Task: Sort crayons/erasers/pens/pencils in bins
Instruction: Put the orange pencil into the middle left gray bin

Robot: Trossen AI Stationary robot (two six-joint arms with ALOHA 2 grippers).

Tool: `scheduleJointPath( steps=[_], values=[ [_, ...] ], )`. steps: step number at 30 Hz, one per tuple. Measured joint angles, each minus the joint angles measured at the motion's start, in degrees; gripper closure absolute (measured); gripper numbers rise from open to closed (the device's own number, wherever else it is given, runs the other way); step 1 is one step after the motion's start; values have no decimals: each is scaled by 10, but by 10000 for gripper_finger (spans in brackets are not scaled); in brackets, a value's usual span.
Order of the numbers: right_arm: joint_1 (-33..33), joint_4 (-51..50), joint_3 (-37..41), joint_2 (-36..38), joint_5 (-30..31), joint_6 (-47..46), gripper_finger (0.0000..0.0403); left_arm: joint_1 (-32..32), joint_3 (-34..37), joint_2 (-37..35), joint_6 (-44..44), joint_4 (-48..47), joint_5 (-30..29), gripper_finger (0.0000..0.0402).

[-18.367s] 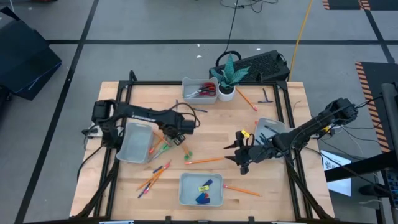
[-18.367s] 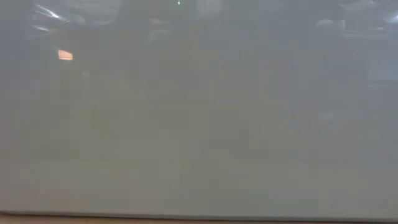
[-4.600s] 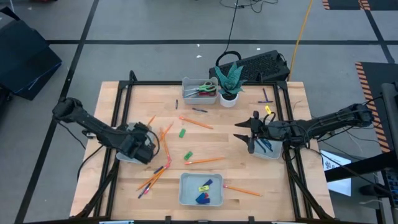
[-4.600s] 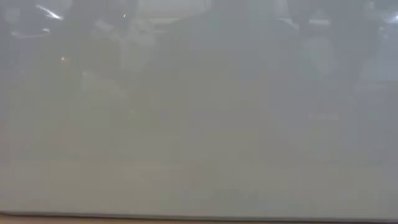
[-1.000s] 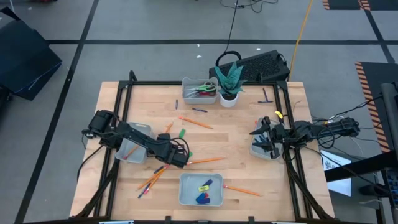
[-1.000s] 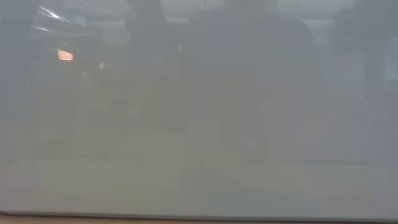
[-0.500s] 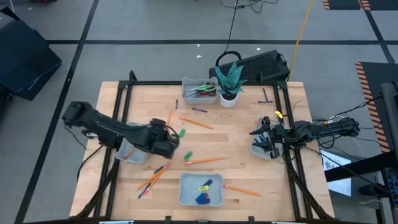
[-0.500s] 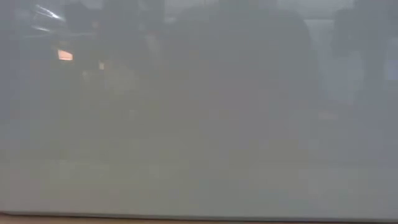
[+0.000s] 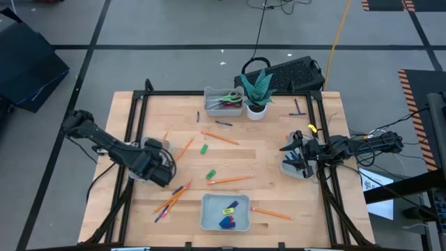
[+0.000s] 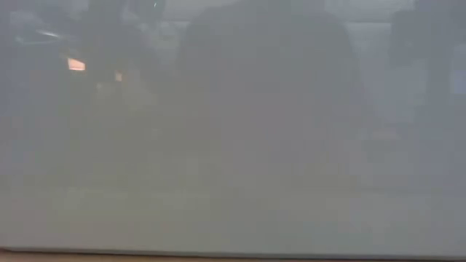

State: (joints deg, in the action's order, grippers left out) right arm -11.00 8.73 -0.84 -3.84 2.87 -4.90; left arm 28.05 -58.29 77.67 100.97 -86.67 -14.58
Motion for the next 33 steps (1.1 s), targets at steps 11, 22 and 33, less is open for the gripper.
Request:
scheduleJointPath(
  steps=[11, 22, 33],
  values=[
    [0, 0, 0, 0, 0, 0, 190, 12, 107, -1, -55, 48, 73, 373],
    [0, 0, 0, 0, 0, 0, 190, -29, 69, -1, -195, 28, 61, 365],
    [0, 0, 0, 0, 0, 0, 190, -72, 106, -1, -486, 19, 34, 377]
  ],
)
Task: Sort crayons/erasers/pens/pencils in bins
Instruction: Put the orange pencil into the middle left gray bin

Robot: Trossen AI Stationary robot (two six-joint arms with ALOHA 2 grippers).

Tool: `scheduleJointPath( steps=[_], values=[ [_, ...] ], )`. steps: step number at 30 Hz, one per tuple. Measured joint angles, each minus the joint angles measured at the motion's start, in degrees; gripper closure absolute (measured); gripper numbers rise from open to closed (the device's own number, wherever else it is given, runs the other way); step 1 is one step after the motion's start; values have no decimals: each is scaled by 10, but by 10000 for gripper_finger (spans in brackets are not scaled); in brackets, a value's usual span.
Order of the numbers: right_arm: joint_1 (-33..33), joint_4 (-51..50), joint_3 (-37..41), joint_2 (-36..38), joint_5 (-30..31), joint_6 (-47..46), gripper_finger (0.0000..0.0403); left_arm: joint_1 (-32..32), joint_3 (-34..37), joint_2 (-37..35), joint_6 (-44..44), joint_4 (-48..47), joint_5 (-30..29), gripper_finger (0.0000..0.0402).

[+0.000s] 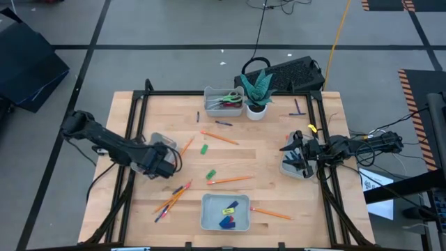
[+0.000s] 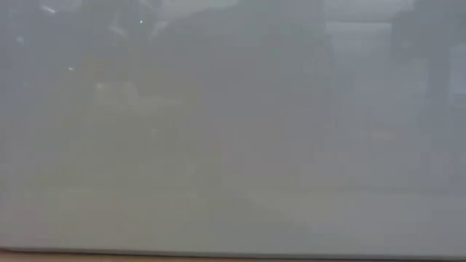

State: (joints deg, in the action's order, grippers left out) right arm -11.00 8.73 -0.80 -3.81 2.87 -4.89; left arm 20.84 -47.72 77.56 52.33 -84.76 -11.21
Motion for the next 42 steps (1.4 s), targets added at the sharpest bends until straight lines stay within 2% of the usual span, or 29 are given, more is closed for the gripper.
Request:
scheduleJointPath(
  steps=[3, 8, 13, 16, 24, 28, 32, 34, 36, 39, 42],
  values=[
    [0, 0, 0, 0, 0, 0, 190, 3, 22, 0, -41, 26, 11, 370],
    [0, 0, 0, 0, 0, 0, 190, 24, 43, 0, -51, 84, 13, 368],
    [0, 0, 0, 0, 0, 0, 190, 38, 61, 0, 27, 121, 45, 367],
    [0, 0, 0, 0, 0, 0, 190, 43, 67, 0, 112, 130, 58, 361],
    [0, 0, 0, 0, 0, 0, 190, 55, 57, 0, 285, 129, 169, 284],
    [0, 0, -1, 0, 0, 0, 190, 55, 34, 0, 288, 110, 187, 243],
    [0, 0, -1, 0, 0, 0, 190, 47, -31, 0, 257, 21, 188, 213],
    [0, 0, -1, 0, 0, 0, 190, 39, -78, 0, 250, -35, 168, 204],
    [0, 0, -1, 0, 0, 0, 190, 31, -126, 0, 243, -55, 114, 199],
    [0, 0, -1, 0, 0, 0, 190, 12, -182, 0, 215, -18, 7, 198],
    [0, 0, -1, 0, 0, 0, 190, -19, -206, 2, 149, 70, -52, 197]
  ],
)
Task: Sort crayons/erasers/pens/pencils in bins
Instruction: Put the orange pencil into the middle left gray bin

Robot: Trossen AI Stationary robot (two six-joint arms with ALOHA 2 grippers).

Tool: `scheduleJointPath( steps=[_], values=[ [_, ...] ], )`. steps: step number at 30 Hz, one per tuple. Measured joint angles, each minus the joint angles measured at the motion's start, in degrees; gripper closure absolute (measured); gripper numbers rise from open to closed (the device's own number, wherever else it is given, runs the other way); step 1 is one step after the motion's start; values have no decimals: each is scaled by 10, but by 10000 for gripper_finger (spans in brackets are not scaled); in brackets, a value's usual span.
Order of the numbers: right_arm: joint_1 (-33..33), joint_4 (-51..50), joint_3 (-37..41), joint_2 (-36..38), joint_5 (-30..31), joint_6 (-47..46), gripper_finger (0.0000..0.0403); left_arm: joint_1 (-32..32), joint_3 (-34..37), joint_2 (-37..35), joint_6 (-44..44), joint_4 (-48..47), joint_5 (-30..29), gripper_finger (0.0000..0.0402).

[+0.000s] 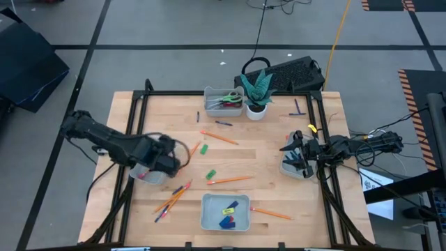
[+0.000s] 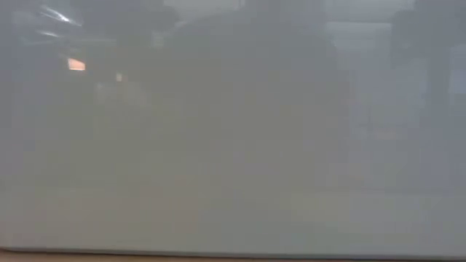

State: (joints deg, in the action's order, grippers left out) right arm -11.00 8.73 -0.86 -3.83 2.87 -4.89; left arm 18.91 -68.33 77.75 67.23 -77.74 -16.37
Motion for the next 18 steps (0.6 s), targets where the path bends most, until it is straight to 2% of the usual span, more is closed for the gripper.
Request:
scheduleJointPath(
  steps=[4, 7, 13, 18],
  values=[
    [0, 0, 0, 0, 0, 0, 190, -61, 0, 28, -132, 121, -19, 197],
    [0, 0, 0, 0, 0, 0, 190, -113, 1, 69, -212, 165, -10, 197],
    [0, 0, 0, 0, 0, 0, 190, -178, 3, 173, -290, 151, 45, 197],
    [0, 0, 0, 0, 0, 0, 190, -194, 3, 236, -283, 71, 90, 197]
  ],
)
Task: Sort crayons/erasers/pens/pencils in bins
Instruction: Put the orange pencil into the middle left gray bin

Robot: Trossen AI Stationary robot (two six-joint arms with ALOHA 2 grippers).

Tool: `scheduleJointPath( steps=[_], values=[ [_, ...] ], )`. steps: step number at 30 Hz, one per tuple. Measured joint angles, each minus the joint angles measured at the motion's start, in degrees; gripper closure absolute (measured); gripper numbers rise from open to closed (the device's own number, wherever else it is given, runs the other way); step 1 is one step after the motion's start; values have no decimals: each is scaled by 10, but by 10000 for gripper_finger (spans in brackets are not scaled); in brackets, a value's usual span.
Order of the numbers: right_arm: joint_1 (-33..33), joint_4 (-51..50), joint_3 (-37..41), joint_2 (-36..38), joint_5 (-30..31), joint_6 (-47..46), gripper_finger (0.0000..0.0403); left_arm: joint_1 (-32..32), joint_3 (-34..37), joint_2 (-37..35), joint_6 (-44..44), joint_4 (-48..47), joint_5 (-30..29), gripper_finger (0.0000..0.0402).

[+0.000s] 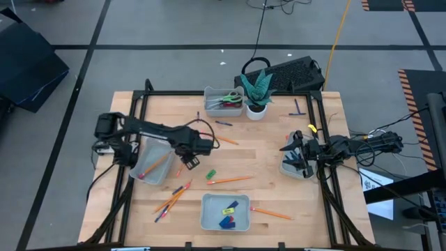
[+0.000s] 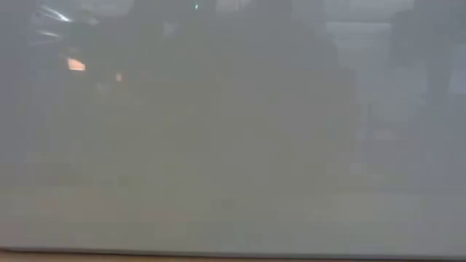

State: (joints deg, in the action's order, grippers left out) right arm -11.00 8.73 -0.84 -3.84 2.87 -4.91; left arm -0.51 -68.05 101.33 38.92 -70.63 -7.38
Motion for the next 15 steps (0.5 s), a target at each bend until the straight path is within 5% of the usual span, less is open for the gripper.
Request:
scheduleJointPath(
  steps=[9, 12, 15],
  values=[
    [0, 0, 0, 0, 0, 0, 190, -17, 0, -13, 54, -44, -49, 197],
    [0, 0, 0, 0, 0, 0, 190, -24, 0, -28, 67, -18, -88, 197],
    [0, 0, 0, 0, 0, 0, 190, -22, 0, -36, 34, 47, -65, 197]
  ],
)
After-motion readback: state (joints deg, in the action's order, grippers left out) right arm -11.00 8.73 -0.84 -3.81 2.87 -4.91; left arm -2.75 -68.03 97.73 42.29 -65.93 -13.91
